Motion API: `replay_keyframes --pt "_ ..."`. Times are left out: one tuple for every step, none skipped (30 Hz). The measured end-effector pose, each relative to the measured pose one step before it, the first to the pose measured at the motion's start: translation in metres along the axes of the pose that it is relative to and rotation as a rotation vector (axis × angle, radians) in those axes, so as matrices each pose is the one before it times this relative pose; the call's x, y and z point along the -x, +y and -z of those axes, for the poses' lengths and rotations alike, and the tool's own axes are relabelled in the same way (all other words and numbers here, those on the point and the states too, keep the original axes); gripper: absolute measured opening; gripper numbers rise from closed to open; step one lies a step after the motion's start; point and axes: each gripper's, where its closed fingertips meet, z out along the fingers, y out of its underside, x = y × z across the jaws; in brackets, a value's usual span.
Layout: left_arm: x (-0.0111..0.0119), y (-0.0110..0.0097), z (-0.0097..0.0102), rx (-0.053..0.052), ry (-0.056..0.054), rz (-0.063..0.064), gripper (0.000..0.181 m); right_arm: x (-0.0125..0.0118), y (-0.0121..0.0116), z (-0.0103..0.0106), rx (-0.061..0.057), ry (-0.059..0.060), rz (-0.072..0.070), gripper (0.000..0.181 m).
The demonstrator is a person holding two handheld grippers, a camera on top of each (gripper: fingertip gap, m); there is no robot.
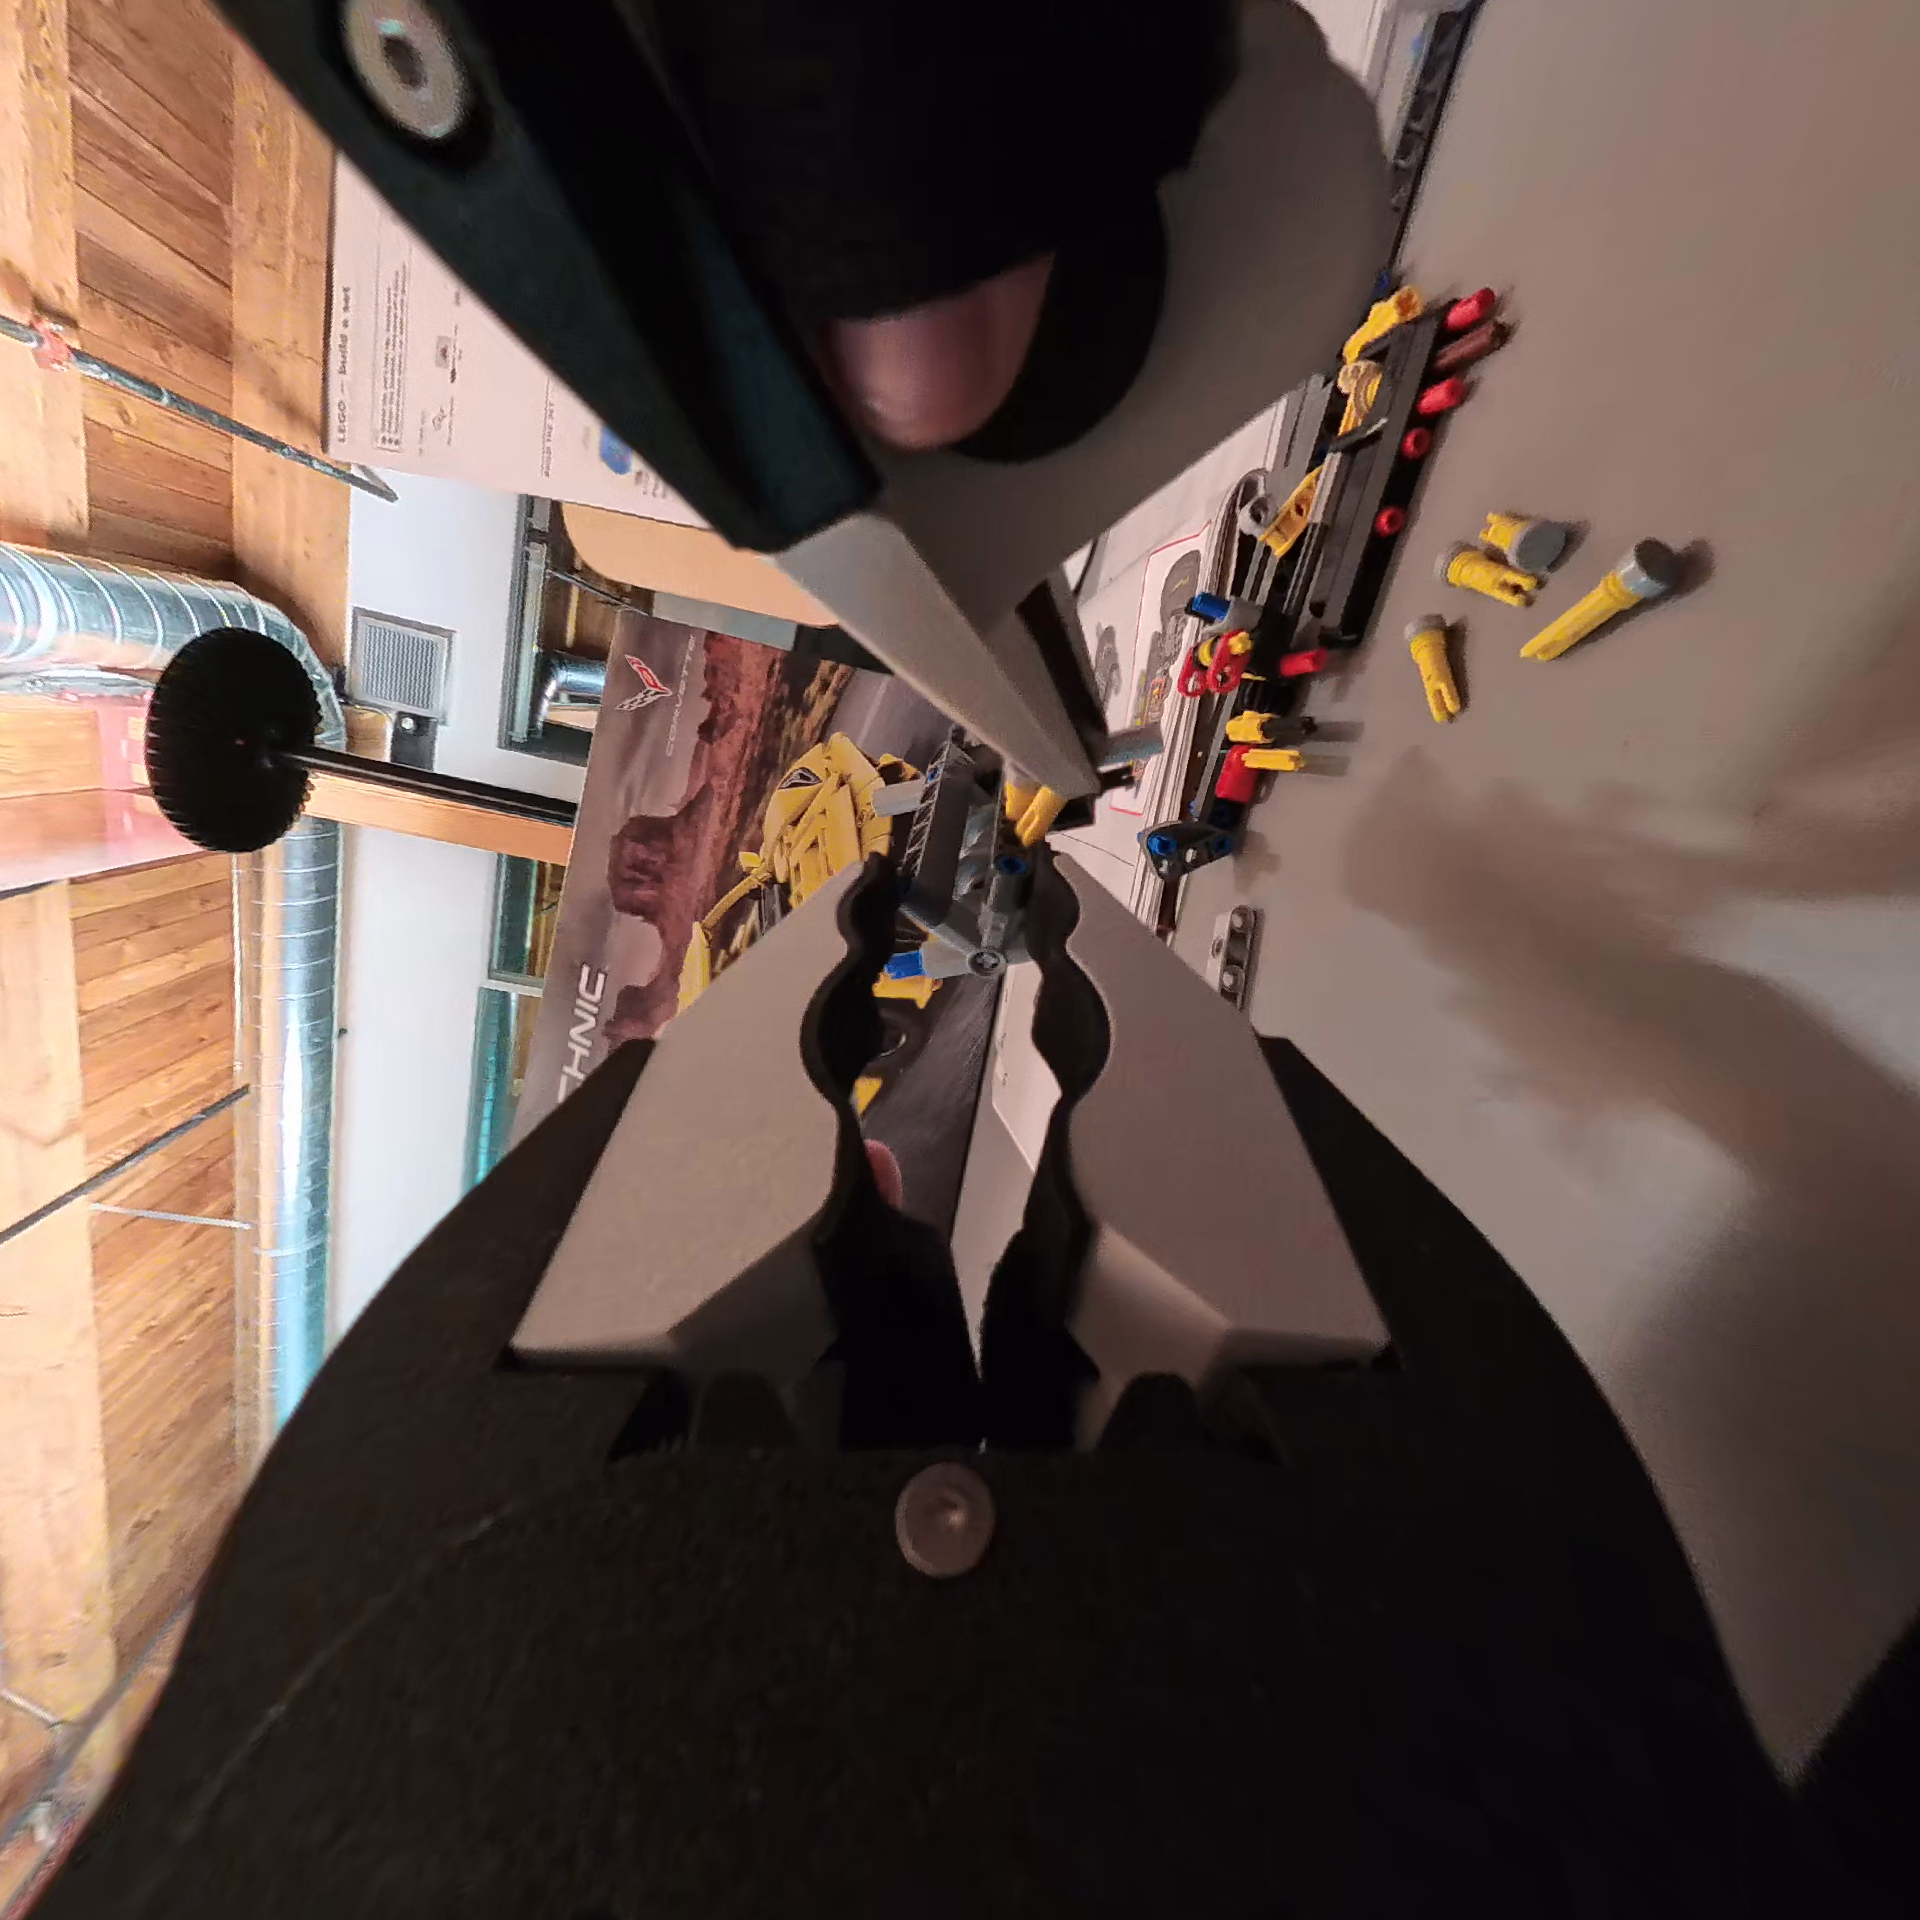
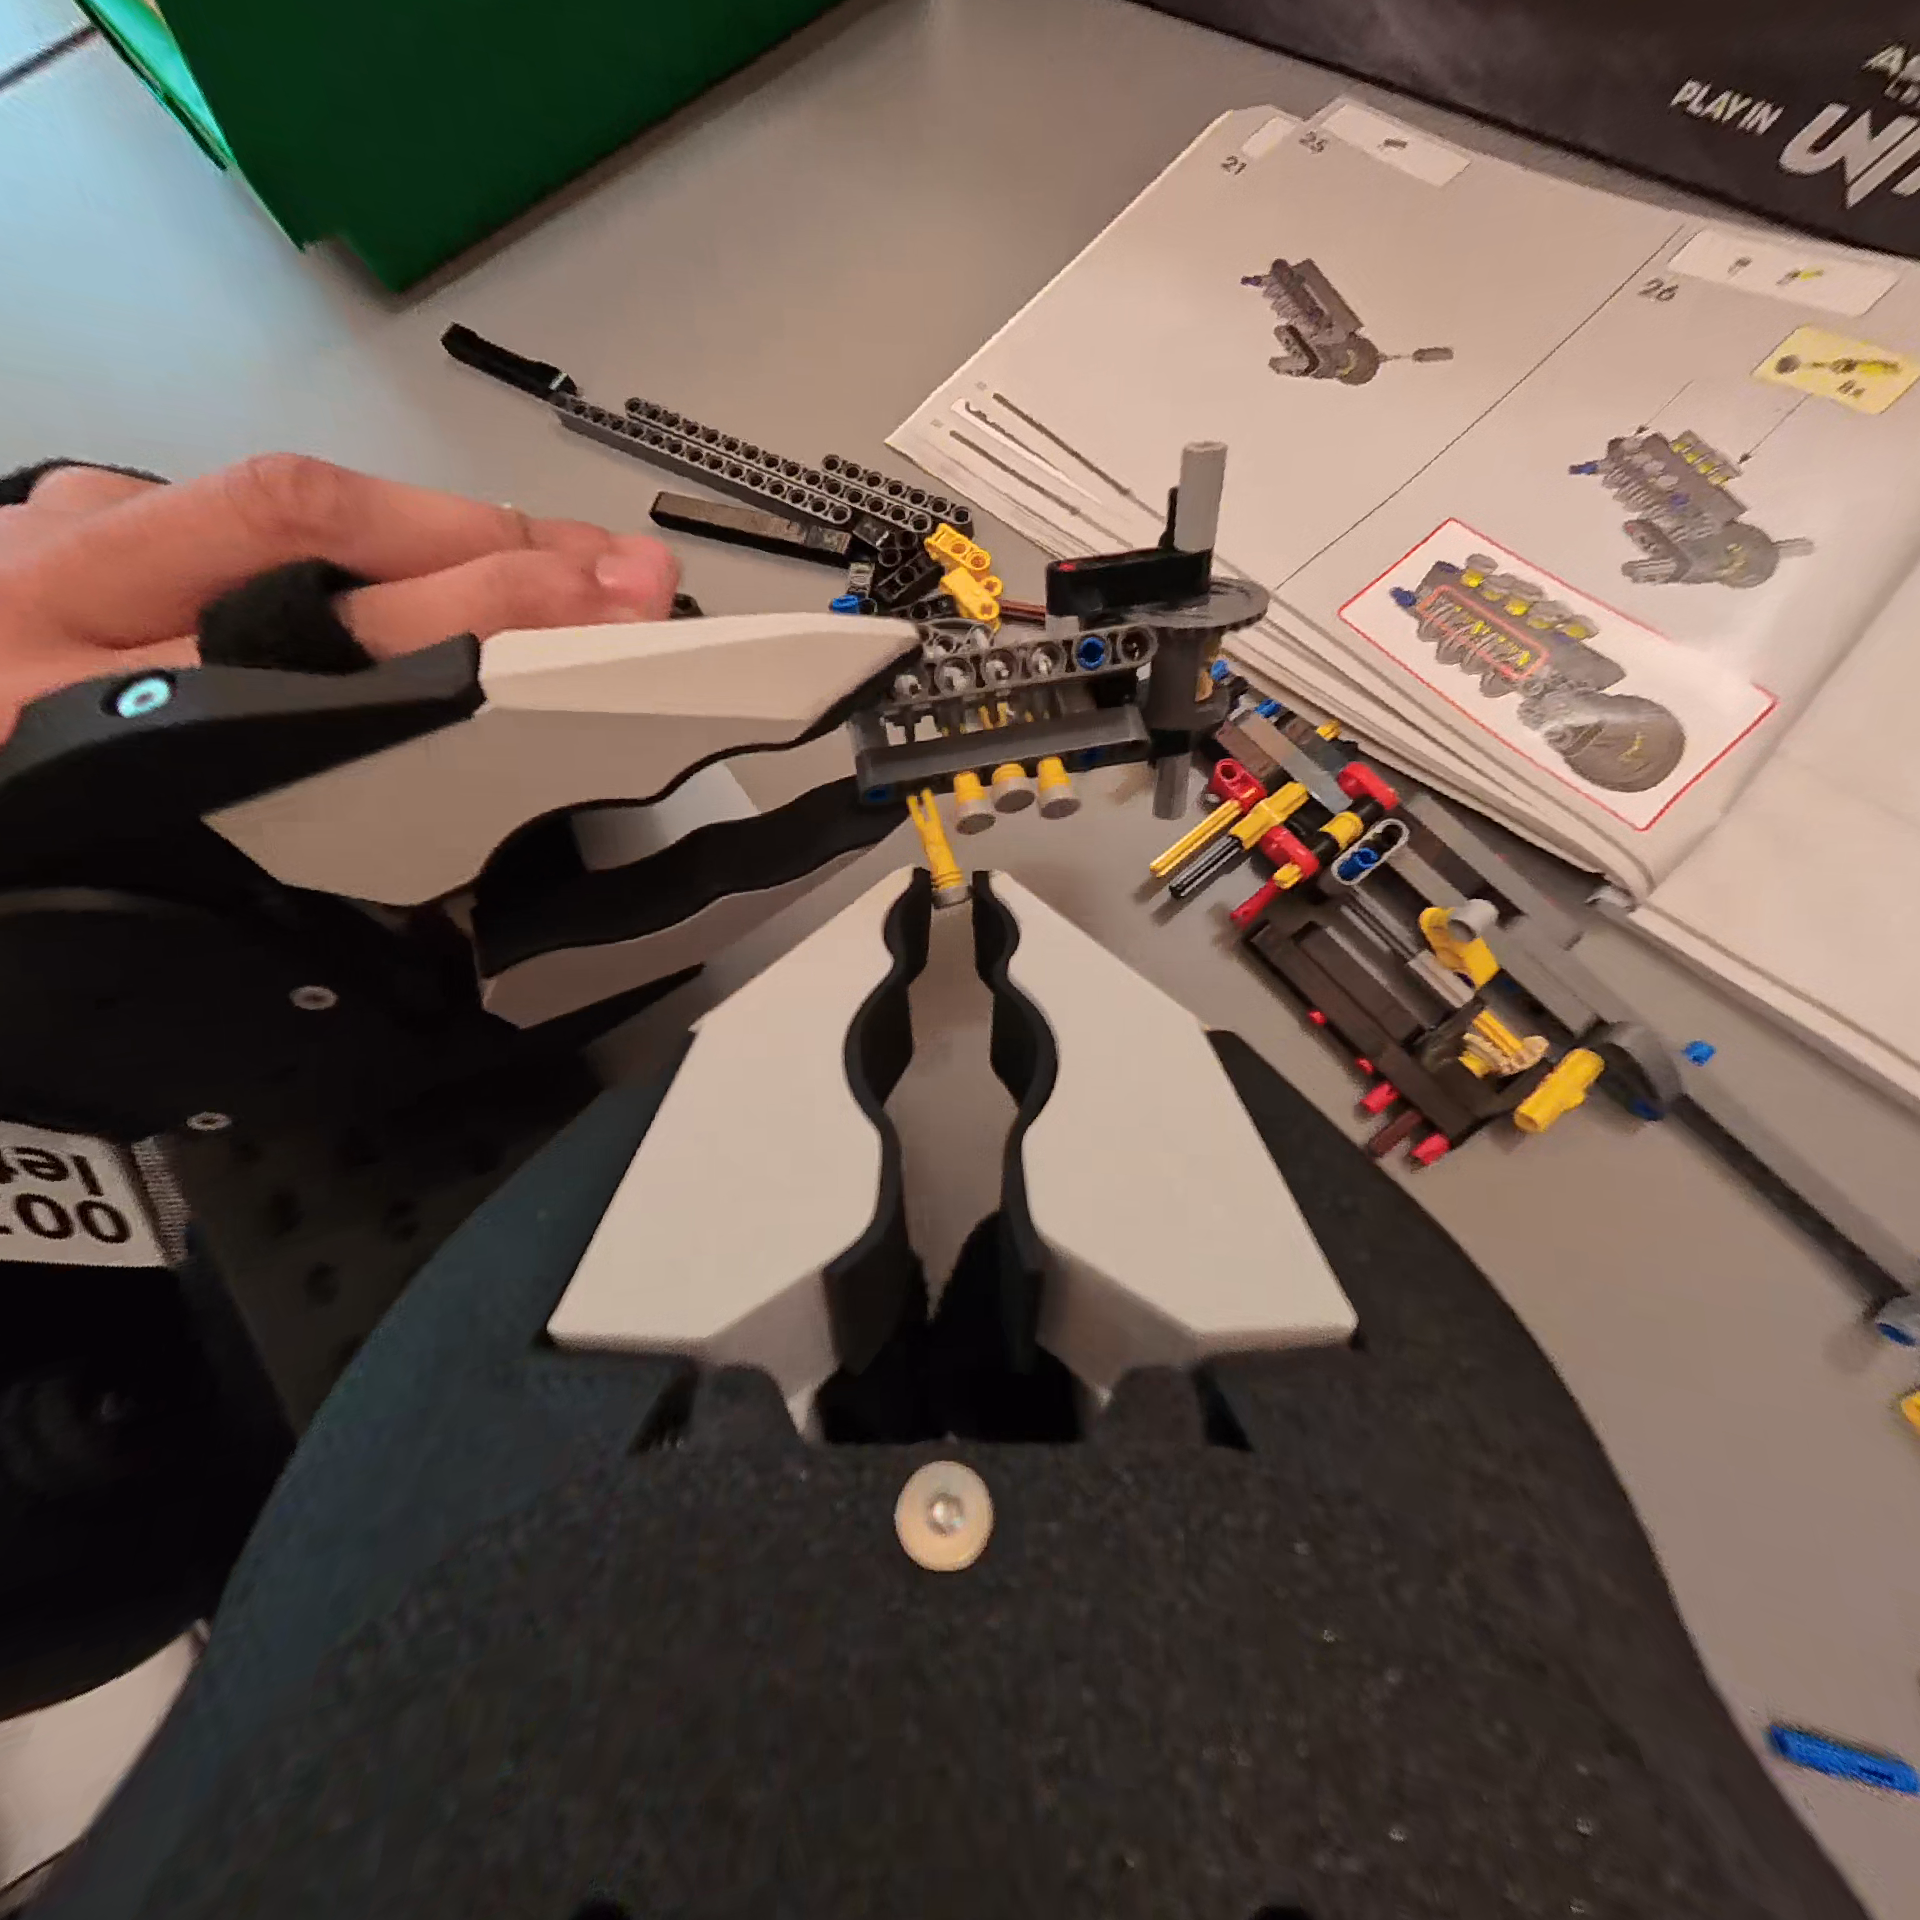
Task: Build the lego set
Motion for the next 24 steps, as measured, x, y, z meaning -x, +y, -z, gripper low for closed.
replay_keyframes --pt "-0.00045 0.00001 -0.00003 0.001 -0.0053 -0.0187 0.023 0.00037 -0.00007 -0.00005 -0.0069 -0.0066 -0.0122 0.007" --pt "-0.00026 -0.00012 0.00016 0.0014 -0.005 -0.0151 0.023 0.00095 -0.00047 0.00046 -0.0088 -0.0102 -0.0119 0.007" --pt "-0.00052 -0.00038 0.00016 -0.0006 -0.0014 -0.0084 0.023 0.00068 0.00014 0.00059 -0.0024 -0.0087 -0.009 0.007" --pt "-0.00039 -0.00061 0.00014 -0.0027 -0.0003 -0.0049 0.023 -0.00042 0.00008 0.00084 -0.0031 -0.0011 -0.0033 0.007" --pt "-0.00009 -0.00099 0.00029 -0.0045 -0.0012 -0.0035 0.023 -0.00063 0.00078 0.00026 0.003 0.0011 -0.0004 0.007" --pt "0.00037 -0.00093 0.00033 -0.0041 -0.0035 -0.0052 0.023 -0.00035 0.00083 -0.00008 0.0042 -0.0007 -0.0019 0.007" --pt "0.00029 -0.00084 0.00028 -0.0035 -0.0046 -0.0076 0.023 -0.00086 0.0005 -0.00011 0.0009 0.0015 -0.0027 0.007" --pt "-0.0003 -0.00142 0.00047 -0.0061 -0.0021 -0.0075 0.023 -0.00061 0.00102 -0.00041 0.0069 0.0 0.0005 0.007" --pt "-0.00079 -0.00093 0.00009 -0.0009 -0.0008 -0.0095 0.023 -0.00023 0.00014 -0.0001 0.0014 -0.0034 -0.0021 0.007" --pt "-0.00027 -0.00006 -0.00011 0.0041 -0.0047 -0.0129 0.023 -0.0002 -0.00036 0.0002 -0.0016 -0.0058 -0.0081 0.007" --pt "0.00009 -0.00029 0.00013 -0.0012 -0.0055 -0.0123 0.023 0.0001 0.00008 -0.00011 0.0015 -0.006 -0.0046 0.007" --pt "-0.00026 -0.0004 0.00014 -0.0033 0.0002 -0.0051 0.023 0.00021 0.0003 -0.00004 0.0026 -0.0048 -0.0028 0.007" --pt "-0.0009 -0.00002 0.00007 -0.0021 0.0046 -0.0001 0.023 0.00055 -0.00005 0.00009 0.0012 -0.005 -0.0036 0.007" --pt "-0.00054 -0.00036 0.00022 -0.0033 0.0015 -0.0037 0.023 0.00078 -0.00089 0.00045 -0.0031 -0.0069 -0.0039 0.007" --pt "0.00004 -0.0006 0.00024 -0.0027 -0.0036 -0.0068 0.023 0.0008 -0.00195 0.00107 -0.0077 -0.0074 -0.0043 0.007" --pt "0.00076 -0.00032 0.00011 0.0017 -0.0058 -0.0031 0.023 0.00085 -0.00138 0.0011 -0.0022 -0.0079 -0.0049 0.007" --pt "0.00084 -0.00025 0.00004 0.0005 -0.0027 0.0043 0.023 -0.00001 -0.00066 0.00047 -0.0004 -0.0026 -0.0001 0.007" --pt "0.00052 -0.00029 0.00009 -0.0026 0.0023 0.0113 0.023 0.0002 -0.00035 -0.00017 -0.0005 -0.0033 0.002 0.007" --pt "-0.0001 -0.00017 0.00007 -0.0028 0.0068 0.0158 0.023 0.0 0.00054 -0.00068 0.003 -0.0016 0.0 0.007" --pt "-0.00056 0.00038 -0.00006 0.0004 0.0107 0.0235 0.023 -0.00025 0.00058 -0.00089 0.0007 0.0016 0.0056 0.007" --pt "-0.001 0.00057 -0.00025 -0.0027 0.0203 0.0404 0.023 -0.00006 0.00009 -0.00044 -0.0035 0.004 0.014 0.007" --pt "-0.0015 0.00061 -0.00044 -0.0067 0.032 0.0632 0.023 -0.00018 0.00006 0.00036 -0.0076 0.0056 0.0164 0.007" --pt "-0.00079 0.00028 -0.0004 -0.0102 0.0347 0.0748 0.023 0.00049 -0.00097 0.00129 -0.0123 -0.0031 0.0095 0.007" --pt "0.00082 -0.00038 -0.00002 -0.0135 0.0279 0.0708 0.024 0.00077 -0.00231 0.0023 -0.018 -0.0107 0.0051 0.008"
